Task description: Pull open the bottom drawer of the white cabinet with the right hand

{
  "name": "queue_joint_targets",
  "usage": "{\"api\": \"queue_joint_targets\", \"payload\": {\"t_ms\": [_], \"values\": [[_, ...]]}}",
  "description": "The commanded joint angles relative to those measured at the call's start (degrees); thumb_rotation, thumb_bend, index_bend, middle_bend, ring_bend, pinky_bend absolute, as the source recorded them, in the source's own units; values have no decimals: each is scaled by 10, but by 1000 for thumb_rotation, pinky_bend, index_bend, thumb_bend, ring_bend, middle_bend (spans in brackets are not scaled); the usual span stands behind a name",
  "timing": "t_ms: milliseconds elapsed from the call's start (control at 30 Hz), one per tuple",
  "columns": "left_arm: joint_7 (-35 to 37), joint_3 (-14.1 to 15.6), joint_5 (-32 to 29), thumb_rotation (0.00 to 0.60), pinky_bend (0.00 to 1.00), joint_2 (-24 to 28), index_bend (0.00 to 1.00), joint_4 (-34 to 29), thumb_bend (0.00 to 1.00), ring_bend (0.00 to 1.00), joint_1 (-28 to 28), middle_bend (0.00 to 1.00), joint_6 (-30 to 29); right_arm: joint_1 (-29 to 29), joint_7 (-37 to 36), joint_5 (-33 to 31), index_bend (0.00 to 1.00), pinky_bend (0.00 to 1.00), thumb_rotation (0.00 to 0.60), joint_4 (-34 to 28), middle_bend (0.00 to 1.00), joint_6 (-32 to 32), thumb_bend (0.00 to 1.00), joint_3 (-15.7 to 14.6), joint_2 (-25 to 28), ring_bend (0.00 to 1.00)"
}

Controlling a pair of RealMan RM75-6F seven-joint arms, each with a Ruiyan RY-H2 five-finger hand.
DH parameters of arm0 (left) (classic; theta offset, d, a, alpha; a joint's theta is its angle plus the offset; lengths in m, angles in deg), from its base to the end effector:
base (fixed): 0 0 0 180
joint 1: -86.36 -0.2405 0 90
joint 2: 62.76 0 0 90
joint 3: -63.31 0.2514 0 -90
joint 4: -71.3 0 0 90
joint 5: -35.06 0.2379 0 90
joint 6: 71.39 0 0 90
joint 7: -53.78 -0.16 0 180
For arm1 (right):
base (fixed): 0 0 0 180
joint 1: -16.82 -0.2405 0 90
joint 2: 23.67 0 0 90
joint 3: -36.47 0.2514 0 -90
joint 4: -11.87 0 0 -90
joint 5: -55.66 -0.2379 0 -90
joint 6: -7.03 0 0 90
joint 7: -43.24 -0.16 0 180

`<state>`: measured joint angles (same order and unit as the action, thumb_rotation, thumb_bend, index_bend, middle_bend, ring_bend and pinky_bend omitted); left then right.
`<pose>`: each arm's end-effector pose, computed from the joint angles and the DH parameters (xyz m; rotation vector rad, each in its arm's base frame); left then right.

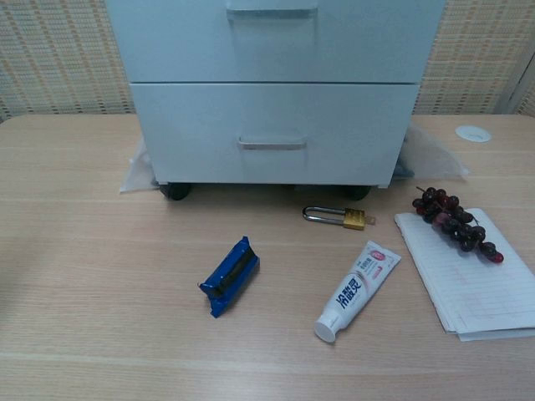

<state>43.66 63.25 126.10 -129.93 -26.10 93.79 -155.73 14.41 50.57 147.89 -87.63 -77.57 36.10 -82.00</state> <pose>-0.2732 0.1964 0.0929 -1.5418 -0.8446 -0.9280 -0.2973 -0.1702 0.1350 1.5258 -0.8485 0.8148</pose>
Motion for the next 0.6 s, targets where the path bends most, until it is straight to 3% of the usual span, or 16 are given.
{"api": "queue_joint_targets", "payload": {"t_ms": [33, 600], "values": [[1, -1, 1, 600, 103, -3, 19, 4, 326, 0, -1, 0, -4, 0, 0, -1, 183, 217, 600, 0, 212, 1, 337, 0, 0, 106], [-9, -2, -4, 600, 85, -3, 14, 1, 326, 0, -1, 0, -1, -2, 4, 1, 143, 216, 600, -9, 243, -7, 334, 5, 3, 109]]}}
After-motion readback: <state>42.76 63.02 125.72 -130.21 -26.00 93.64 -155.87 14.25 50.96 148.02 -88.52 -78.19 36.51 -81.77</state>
